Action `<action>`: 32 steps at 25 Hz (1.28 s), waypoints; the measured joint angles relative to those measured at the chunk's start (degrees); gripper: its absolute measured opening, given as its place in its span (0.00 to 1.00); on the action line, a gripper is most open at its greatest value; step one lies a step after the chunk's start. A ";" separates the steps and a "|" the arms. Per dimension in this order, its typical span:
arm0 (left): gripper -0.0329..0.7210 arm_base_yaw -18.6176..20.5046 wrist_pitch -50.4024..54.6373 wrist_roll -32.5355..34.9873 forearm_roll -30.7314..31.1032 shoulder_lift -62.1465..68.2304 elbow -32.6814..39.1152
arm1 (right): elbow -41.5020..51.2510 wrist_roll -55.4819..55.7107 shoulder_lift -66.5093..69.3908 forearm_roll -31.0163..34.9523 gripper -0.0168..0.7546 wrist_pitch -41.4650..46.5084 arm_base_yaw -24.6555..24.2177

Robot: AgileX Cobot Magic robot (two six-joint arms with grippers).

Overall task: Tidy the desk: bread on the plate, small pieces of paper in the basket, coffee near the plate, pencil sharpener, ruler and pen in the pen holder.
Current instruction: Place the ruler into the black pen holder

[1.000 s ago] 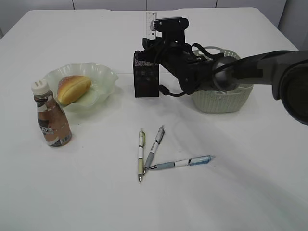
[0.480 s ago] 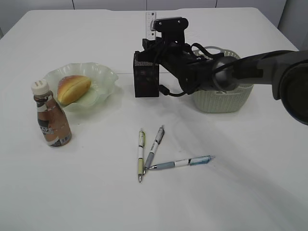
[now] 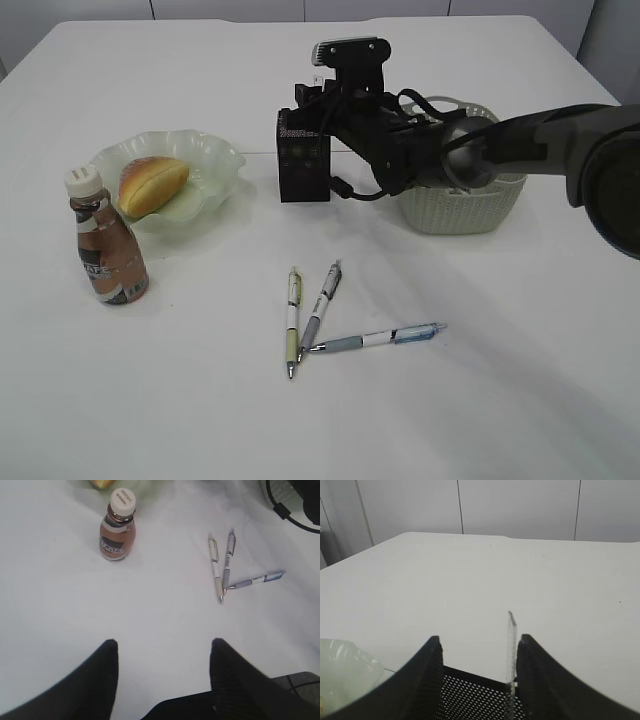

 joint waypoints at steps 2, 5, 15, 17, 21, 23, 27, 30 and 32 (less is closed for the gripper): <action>0.61 0.00 0.00 0.00 0.00 0.00 0.00 | 0.00 0.00 0.00 0.00 0.52 0.00 0.00; 0.61 0.00 0.00 0.00 0.00 0.00 0.00 | -0.08 0.00 0.00 0.00 0.52 0.00 0.00; 0.61 0.00 0.00 0.00 0.44 0.00 0.00 | -0.33 -1.57 -4.21 0.00 0.52 5.22 -0.69; 0.61 0.00 0.00 0.00 0.94 0.00 0.00 | -0.33 -3.24 -5.32 0.00 0.52 8.31 -0.93; 0.61 0.00 0.00 0.00 3.11 0.00 0.00 | -0.33 -4.99 -8.93 0.00 0.52 13.79 -1.41; 0.61 0.00 0.00 0.00 4.36 0.00 0.00 | -0.33 -5.18 -11.37 0.00 0.52 17.97 -1.39; 0.61 0.00 0.00 0.00 7.10 0.00 0.00 | -0.33 -5.27 -17.29 0.00 0.52 29.98 -1.39; 0.61 0.00 0.00 0.00 7.90 0.00 0.00 | -0.33 -5.27 -22.31 0.23 0.52 42.69 -1.39; 0.61 0.00 0.00 0.00 7.90 0.00 0.00 | -0.33 -5.27 -26.37 0.44 0.52 51.45 -1.39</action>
